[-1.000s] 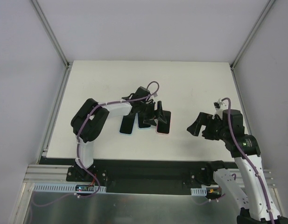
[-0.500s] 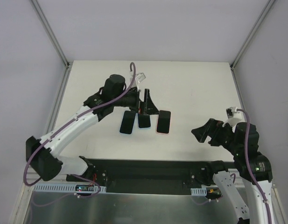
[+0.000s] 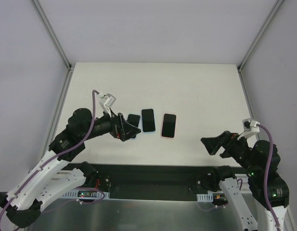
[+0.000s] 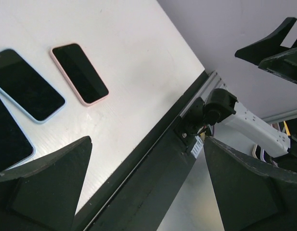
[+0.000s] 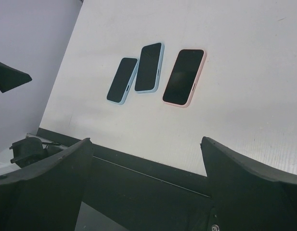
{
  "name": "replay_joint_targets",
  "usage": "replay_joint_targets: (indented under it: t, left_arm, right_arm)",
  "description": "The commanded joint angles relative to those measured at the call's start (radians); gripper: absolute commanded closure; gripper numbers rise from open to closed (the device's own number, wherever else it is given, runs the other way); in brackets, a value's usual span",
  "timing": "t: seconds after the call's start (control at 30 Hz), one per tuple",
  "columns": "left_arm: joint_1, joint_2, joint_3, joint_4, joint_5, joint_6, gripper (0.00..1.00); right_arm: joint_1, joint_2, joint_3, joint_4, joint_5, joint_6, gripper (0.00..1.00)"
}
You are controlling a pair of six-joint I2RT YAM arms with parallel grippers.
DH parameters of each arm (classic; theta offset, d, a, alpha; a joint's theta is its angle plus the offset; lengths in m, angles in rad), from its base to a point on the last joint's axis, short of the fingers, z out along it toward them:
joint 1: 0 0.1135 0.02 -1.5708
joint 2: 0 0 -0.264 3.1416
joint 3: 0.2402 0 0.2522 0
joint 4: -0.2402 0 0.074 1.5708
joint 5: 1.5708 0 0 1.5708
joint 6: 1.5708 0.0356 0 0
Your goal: Put the phone into the phone case
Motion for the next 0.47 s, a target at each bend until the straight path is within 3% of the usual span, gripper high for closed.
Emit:
replay_joint_targets:
  t: [0.0,0.2,0.43]
  left_arm:
    - [-0.002,-0.091,-0.023,0.026,-0.053,0.031,0.01]
    - [-0.004,-0.144,-0.036,0.026,-0.050,0.037,0.01]
    - [-0.004,-0.148,-0.051,0.029,-0.043,0.025,0.01]
  right_arm:
    - [0.002,0.004,0.040,0.006,-0.019,0.019,0.04]
    - [0.002,0.020,0.004,0.058,-0.101,0.073,0.04]
    - [0.002,-0.012,-0.006,0.062,-0.054,0.102,0.04]
